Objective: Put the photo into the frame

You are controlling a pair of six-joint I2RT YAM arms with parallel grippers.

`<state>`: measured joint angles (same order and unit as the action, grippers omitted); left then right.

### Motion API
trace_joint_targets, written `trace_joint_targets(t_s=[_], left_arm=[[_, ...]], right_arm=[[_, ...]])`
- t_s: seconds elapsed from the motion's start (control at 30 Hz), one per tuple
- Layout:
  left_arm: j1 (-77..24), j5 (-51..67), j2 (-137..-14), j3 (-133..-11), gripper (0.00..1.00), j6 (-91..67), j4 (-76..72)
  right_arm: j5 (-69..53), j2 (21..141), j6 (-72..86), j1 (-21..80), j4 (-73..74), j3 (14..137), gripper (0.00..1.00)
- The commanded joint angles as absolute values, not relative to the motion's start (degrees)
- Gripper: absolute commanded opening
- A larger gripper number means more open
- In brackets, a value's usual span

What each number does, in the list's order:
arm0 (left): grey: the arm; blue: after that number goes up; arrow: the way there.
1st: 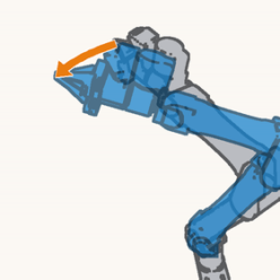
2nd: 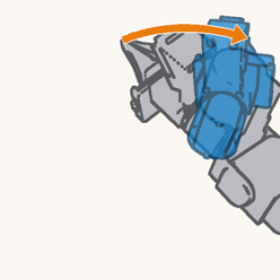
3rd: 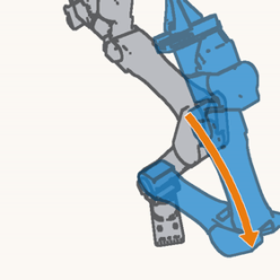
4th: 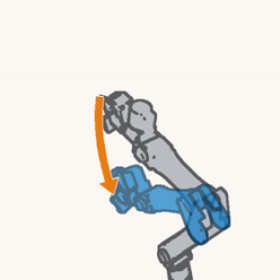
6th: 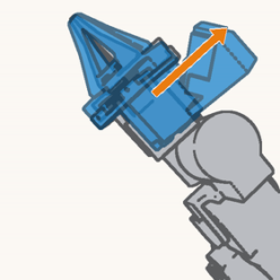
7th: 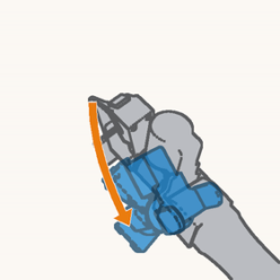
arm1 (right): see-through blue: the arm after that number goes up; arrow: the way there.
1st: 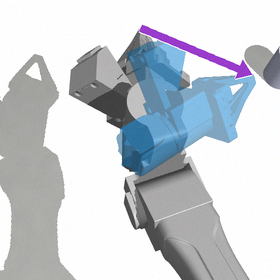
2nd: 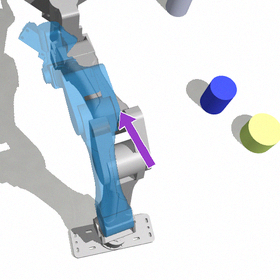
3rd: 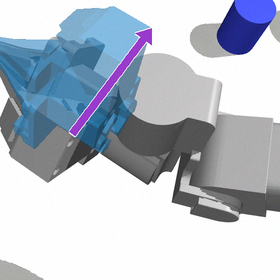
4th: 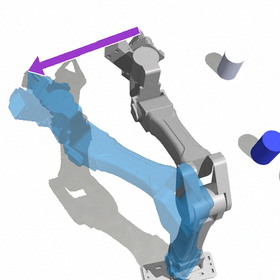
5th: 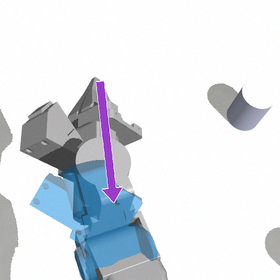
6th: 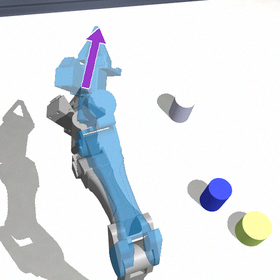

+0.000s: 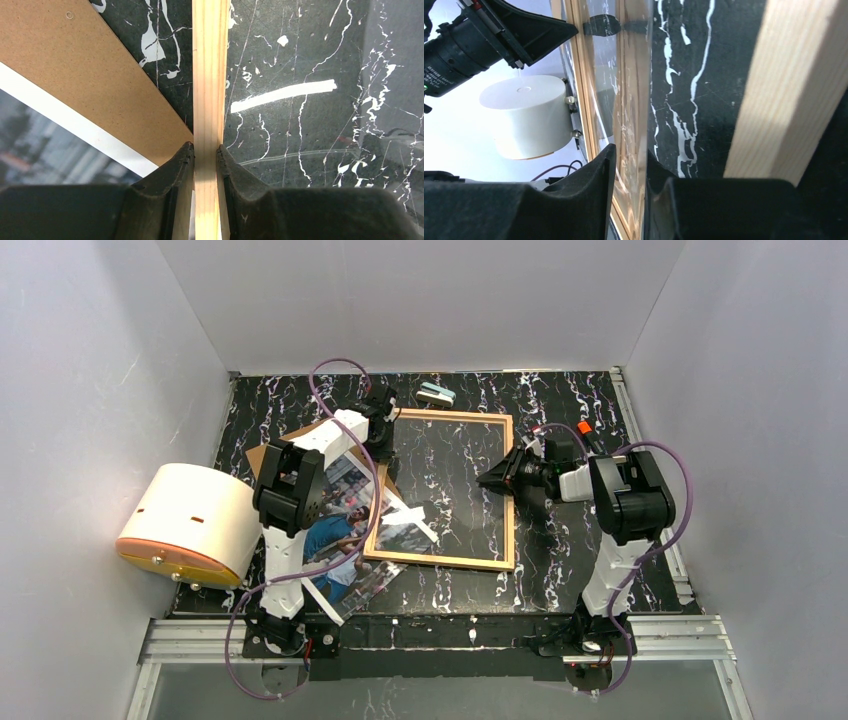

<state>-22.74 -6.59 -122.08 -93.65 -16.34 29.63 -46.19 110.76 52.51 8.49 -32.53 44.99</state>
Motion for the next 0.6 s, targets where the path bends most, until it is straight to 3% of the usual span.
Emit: trace_joint_targets(t_s=[0.0, 0.2, 0.57], left_arm=[[-22.5, -13.5, -126.2, -93.3, 0.0, -14.3, 39.1], [-22.5, -14.4, -126.0, -92.5, 0.0, -14.2, 39.3], [-22.6, -13.3, -126.0, -92.5, 0.0, -14.5, 39.4]], right_arm=[[-46.2, 106.8, 51.1, 8.7, -29.3, 47.7, 0.32], [-43.7, 103.4, 49.2, 8.7, -22.1, 49.6, 0.39], [-46.4, 101.7, 50.3, 8.7, -19.4, 48.5, 0.41]])
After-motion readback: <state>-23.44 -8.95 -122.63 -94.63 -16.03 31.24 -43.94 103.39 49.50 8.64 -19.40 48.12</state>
